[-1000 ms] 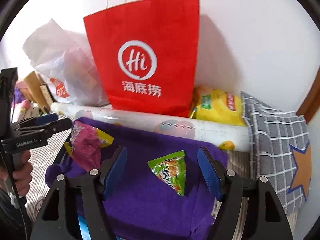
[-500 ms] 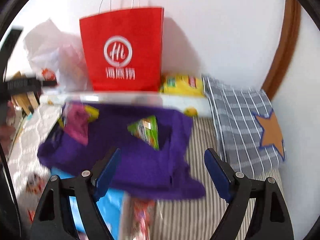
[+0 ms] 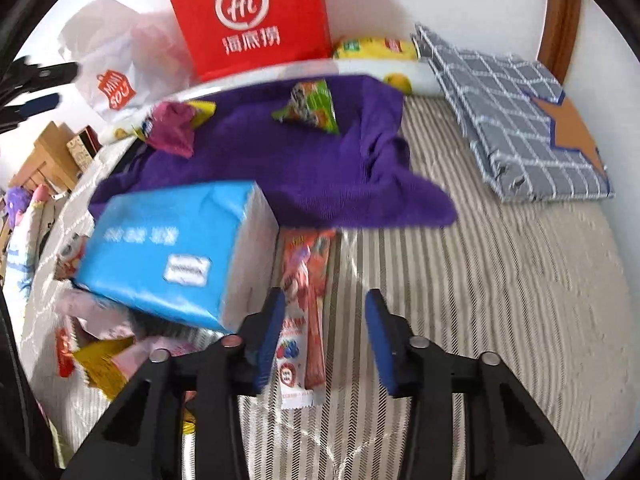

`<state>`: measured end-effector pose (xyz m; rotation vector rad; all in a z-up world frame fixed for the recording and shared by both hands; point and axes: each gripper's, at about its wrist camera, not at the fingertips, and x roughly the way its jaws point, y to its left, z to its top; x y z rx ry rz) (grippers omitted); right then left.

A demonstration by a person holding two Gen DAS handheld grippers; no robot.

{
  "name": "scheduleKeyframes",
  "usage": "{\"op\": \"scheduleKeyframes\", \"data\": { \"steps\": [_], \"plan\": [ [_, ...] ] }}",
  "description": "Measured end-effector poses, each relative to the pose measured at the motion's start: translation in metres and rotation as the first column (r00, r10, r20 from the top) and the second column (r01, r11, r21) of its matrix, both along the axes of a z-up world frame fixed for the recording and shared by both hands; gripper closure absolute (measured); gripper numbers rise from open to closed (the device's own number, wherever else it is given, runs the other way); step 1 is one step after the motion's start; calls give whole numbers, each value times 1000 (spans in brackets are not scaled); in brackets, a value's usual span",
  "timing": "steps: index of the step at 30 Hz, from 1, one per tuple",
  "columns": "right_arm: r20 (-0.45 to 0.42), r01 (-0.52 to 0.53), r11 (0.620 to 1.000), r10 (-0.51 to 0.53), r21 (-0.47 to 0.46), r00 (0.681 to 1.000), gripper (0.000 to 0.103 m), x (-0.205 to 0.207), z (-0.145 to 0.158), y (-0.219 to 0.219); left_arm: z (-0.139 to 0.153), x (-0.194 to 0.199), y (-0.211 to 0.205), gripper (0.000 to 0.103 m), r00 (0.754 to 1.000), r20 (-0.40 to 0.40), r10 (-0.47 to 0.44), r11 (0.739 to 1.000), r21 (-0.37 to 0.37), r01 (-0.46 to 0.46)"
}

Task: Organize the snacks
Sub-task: 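Grasp the pink popsicle packet with the right gripper while the left grasps the panda-print bag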

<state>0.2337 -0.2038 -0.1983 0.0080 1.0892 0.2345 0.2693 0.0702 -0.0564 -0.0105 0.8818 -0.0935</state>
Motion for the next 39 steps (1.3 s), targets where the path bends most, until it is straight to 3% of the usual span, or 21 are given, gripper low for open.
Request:
{"op": "scheduleKeyframes", "data": {
  "steps": [3, 5, 6, 9, 15, 20, 22, 24, 25, 30, 36, 37, 39],
  "plan": [
    [-26, -31, 999, 32, 34, 999, 73, -6, -10, 3, 1, -17, 5, 20, 1000, 6, 5, 1000, 22, -5],
    [-11, -47, 999, 47, 15, 999, 90, -14, -13, 7, 3, -30, 10, 20, 1000, 18, 7, 1000, 21, -8],
    [-4, -43, 999, 43, 9, 999, 93, -19, -13, 7, 4, -35, 12, 20, 1000, 24, 9, 1000, 16, -9],
    [19, -36, 999, 36, 30, 999, 95, -36, -6, 4, 4, -52, 17, 20, 999, 40, 16, 1000, 5, -16],
    [44, -35, 998, 33, 54, 999, 95, -76, 15, -8, -5, -76, 22, 20, 999, 33, 35, 999, 2, -35],
    [1, -58, 998, 58, 22, 998, 88, -102, 6, -13, -18, -89, 24, 20, 999, -4, 44, 999, -7, -44],
    [-4, -55, 998, 55, -7, 998, 74, -109, 4, -16, -21, -93, 24, 20, 999, -11, 44, 999, -4, -44],
    [23, -33, 999, 33, -21, 999, 44, -114, 7, -21, -22, -97, 24, 20, 999, -17, 45, 999, -1, -45],
    [37, -30, 1000, 31, -8, 999, 43, -115, 10, -23, -23, -99, 24, 20, 999, -18, 47, 999, 1, -47],
    [95, -10, 1000, 10, 3, 995, 43, -102, 22, -18, -22, -106, 23, 20, 998, -17, 53, 999, 3, -53],
    [78, -43, 998, 46, -40, 996, 45, -77, 5, 3, -24, -113, 29, 20, 997, -21, 72, 997, 36, -71],
    [75, -42, 997, 47, -58, 996, 47, -74, 1, 5, -26, -113, 31, 20, 997, -23, 78, 996, 41, -77],
    [60, -39, 994, 46, -103, 997, 70, -69, -9, 9, -30, -113, 35, 20, 996, -34, 88, 995, 44, -86]
  ]
}}
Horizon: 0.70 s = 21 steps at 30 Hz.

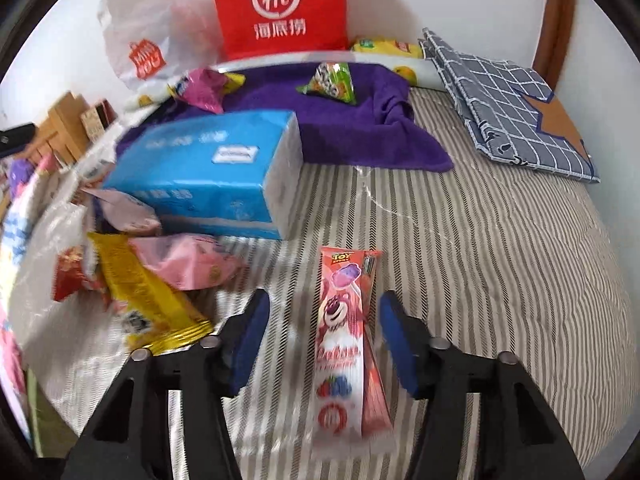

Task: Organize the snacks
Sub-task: 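Grasp the pink popsicle packet with the right gripper while the left grasps the panda-print bag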

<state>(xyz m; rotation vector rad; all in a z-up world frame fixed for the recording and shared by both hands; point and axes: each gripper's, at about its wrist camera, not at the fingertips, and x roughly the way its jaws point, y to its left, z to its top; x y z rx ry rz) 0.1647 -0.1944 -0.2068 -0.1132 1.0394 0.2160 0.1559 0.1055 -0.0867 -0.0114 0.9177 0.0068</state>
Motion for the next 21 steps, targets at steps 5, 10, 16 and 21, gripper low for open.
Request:
{"op": "scheduleKeyframes", "data": {
  "steps": [5, 10, 16, 21],
  "plan": [
    [36, 46, 999, -46, -9, 998, 77, -5, -1, -6, -20, 5, 4, 20, 999, -43, 2, 999, -34, -3],
    [63, 49, 999, -47, -19, 997, 78, -13, -3, -7, -42, 17, -7, 20, 996, -82, -32, 998, -63, 27],
    [86, 110, 993, -113, 45, 990, 77, -18, -3, -18, -64, 33, -17, 20, 992, -114, -56, 997, -51, 50],
    [87, 134, 990, -138, 51, 987, 78, -18, -3, -23, -80, 46, -18, 20, 986, -148, -71, 995, -77, 60]
  ]
}}
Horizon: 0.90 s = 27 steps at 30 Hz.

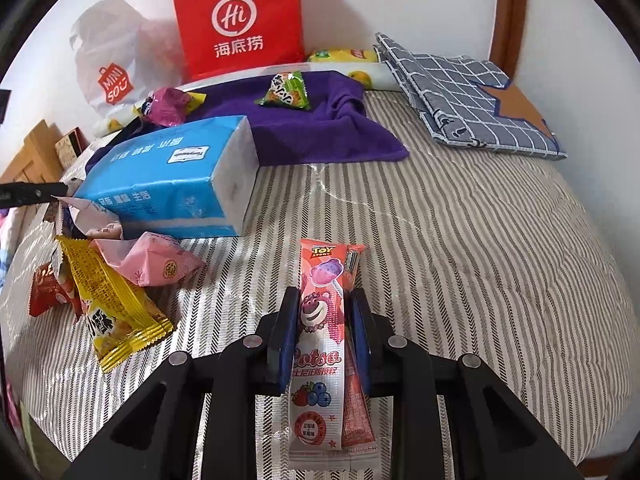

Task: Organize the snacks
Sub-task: 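Grasp the pink popsicle packet with the right gripper while the left grasps the panda-print bag, then carry the popsicle packet and panda-print bag with both grippers over the purple towel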

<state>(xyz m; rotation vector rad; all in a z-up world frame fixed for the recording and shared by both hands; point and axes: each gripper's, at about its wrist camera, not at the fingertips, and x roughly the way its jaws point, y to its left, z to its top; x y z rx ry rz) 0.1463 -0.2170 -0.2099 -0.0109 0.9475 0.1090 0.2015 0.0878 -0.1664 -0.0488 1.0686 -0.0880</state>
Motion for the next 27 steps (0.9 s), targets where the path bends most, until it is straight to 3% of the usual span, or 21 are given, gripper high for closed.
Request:
{"op": "scheduleKeyframes", "data": {
  "steps": [8, 10, 11, 12, 14, 20, 27],
  "plan": [
    [18, 60, 998, -61, 25, 998, 78, -2, 8, -1, -17, 11, 0, 20, 999, -41, 1, 999, -42, -3],
    [25, 51, 999, -52, 17, 998, 78, -4, 11, 2, -18, 12, 1, 34, 999, -45, -5, 998, -69, 1],
    [30, 50, 999, -51, 16, 998, 78, -5, 14, 3, -17, 12, 2, 48, 999, -47, -15, 996, -93, 11],
    [36, 48, 999, -49, 13, 998, 78, -6, 16, 5, -16, 12, 3, 55, 999, -49, -22, 994, -111, 17],
    [46, 42, 999, -42, 8, 998, 78, -8, 21, 7, -12, 9, 7, 60, 999, -39, -16, 992, -127, 11],
    [104, 30, 999, -34, 37, 994, 78, -18, 41, 11, 11, -9, 25, 60, 1000, 13, 18, 992, -124, -17],
    [96, 41, 998, -45, 40, 994, 78, -23, 55, 20, 36, -35, 41, 60, 996, 65, 52, 987, -157, -42]
  ]
}}
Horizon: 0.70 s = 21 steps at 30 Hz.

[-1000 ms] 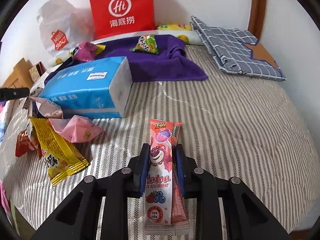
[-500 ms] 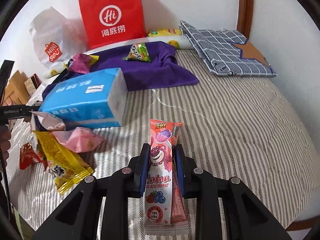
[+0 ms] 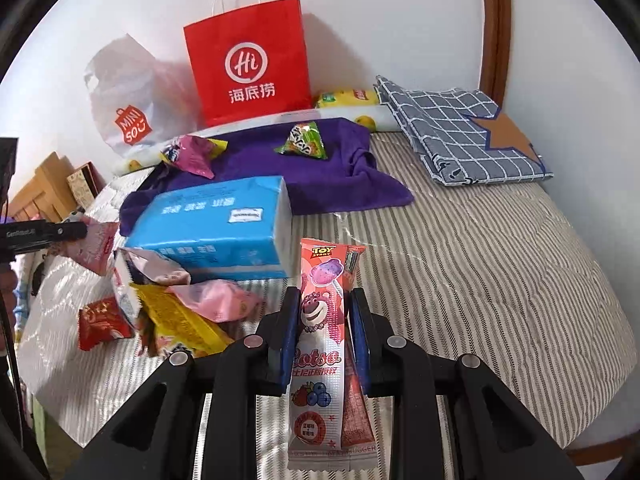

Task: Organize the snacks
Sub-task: 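Carry the popsicle packet and panda-print bag with both grippers over the purple towel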

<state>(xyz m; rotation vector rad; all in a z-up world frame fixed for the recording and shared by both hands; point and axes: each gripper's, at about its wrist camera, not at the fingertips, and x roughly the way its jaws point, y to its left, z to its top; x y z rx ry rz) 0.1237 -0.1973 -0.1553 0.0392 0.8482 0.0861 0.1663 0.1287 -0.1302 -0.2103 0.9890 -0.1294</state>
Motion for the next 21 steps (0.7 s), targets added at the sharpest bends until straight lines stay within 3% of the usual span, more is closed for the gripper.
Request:
{"op": "scheduleKeyframes", "data": {
  "steps": [11, 21],
  "plan": [
    [69, -31, 999, 30, 15, 997, 79, -17, 38, 6, 35, -35, -19, 60, 996, 78, -35, 998, -44, 38],
    [151, -153, 988, 154, -18, 977, 79, -18, 68, 28, 50, -34, -62, 60, 986, 117, -119, 989, -72, 128]
  ]
}}
